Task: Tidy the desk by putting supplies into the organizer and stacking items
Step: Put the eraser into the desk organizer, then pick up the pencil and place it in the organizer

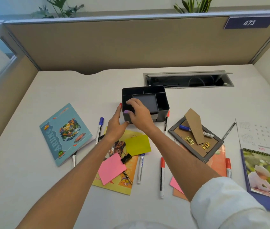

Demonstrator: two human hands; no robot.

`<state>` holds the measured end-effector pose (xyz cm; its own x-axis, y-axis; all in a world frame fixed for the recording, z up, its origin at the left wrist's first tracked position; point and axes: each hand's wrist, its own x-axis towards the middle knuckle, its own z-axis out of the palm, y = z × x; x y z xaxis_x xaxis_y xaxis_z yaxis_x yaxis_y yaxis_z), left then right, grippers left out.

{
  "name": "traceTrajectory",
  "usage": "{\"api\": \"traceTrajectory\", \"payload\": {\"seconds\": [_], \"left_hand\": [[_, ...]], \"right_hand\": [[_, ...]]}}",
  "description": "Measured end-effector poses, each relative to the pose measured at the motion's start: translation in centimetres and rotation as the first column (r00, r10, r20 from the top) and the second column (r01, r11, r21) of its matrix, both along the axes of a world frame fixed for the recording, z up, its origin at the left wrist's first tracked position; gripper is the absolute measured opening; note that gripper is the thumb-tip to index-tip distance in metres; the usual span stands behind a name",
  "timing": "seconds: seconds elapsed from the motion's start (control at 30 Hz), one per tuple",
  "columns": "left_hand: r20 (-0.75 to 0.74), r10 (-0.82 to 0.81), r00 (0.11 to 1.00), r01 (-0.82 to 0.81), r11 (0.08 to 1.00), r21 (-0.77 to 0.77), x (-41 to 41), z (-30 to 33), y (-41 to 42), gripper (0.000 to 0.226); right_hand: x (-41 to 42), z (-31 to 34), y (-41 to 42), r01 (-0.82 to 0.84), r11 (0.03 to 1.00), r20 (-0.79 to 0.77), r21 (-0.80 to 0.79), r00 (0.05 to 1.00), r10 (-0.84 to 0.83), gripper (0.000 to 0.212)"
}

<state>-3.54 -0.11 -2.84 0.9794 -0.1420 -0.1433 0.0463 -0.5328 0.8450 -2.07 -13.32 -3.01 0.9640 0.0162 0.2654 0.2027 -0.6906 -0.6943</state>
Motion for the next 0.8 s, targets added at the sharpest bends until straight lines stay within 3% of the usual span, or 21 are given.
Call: {"api": "traceTrajectory", "payload": {"seconds": [0.17, 0.33, 0.6, 0.8], "left_hand": [[0.022, 0.012, 1.0, -0.011, 0.999, -0.042, -1.5, 1.2, 1.2, 0.067], [0.033, -0.039, 0.999, 0.037, 0.998, 0.057, -3.7, 0.7, 2.9, 0.06], [-0.002, -0.394, 0.919, 0.385, 0.896, 0.22, -8.5, -2.2, 5.1, 0.051], [0.09, -0.533, 0.841, 0.456, 0.789, 0.412, -10.5, -3.0, 5.5, 0.043]], "right_hand": [[-2.0, 0.0, -1.6, 0.043, 0.996, 0.085, 0.079, 0.995, -0.049, 0.037], [-4.7, -0.2, -3.7, 0.131, 0.986, 0.12, 0.102, 0.982, -0.142, 0.035], [-9.9, -1.5, -9.0, 0.315, 0.943, 0.037, 0.109, 0.946, -0.321, 0.03], [-12.6, -2.2, -12.9, 0.443, 0.895, 0.012, 0.057, 0.896, -0.444, 0.031]]}}
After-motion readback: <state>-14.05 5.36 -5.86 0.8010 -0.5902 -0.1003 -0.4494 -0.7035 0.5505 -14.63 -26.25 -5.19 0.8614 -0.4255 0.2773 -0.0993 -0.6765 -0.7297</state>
